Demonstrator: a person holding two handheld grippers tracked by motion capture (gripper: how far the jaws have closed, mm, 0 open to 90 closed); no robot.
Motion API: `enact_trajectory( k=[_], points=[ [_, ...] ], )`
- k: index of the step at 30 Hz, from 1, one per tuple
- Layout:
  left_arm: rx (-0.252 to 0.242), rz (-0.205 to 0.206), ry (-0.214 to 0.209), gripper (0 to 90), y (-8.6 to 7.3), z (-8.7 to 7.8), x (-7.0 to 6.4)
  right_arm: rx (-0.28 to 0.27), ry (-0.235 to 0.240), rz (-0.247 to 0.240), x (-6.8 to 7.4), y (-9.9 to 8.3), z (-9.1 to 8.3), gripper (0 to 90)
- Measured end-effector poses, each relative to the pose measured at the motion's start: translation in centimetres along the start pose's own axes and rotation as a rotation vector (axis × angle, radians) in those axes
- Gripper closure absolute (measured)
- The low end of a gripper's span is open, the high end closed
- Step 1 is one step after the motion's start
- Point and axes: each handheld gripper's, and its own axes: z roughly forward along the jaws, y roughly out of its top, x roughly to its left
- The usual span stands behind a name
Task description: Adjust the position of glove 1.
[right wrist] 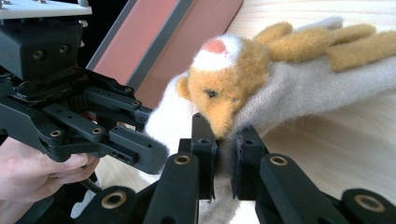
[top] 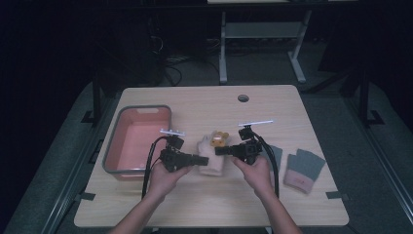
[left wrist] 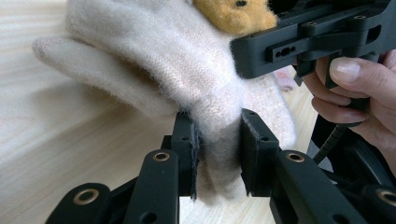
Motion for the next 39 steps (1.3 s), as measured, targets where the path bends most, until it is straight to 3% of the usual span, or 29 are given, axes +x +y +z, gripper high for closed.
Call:
enact_trajectory(
  k=[20, 39],
  points=[
    [-0.053, 0.014, 0.005, 70.3, 2.2, -3.6, 0.1, 0.000, 0.015, -0.053, 2.8, 3.8, 0.3, 81.7],
    [-0.076, 0.040, 0.010, 70.3, 4.3, -5.9, 0.0, -0.019, 0.043, -0.073, 4.0, 6.3, 0.2, 81.7]
  ],
)
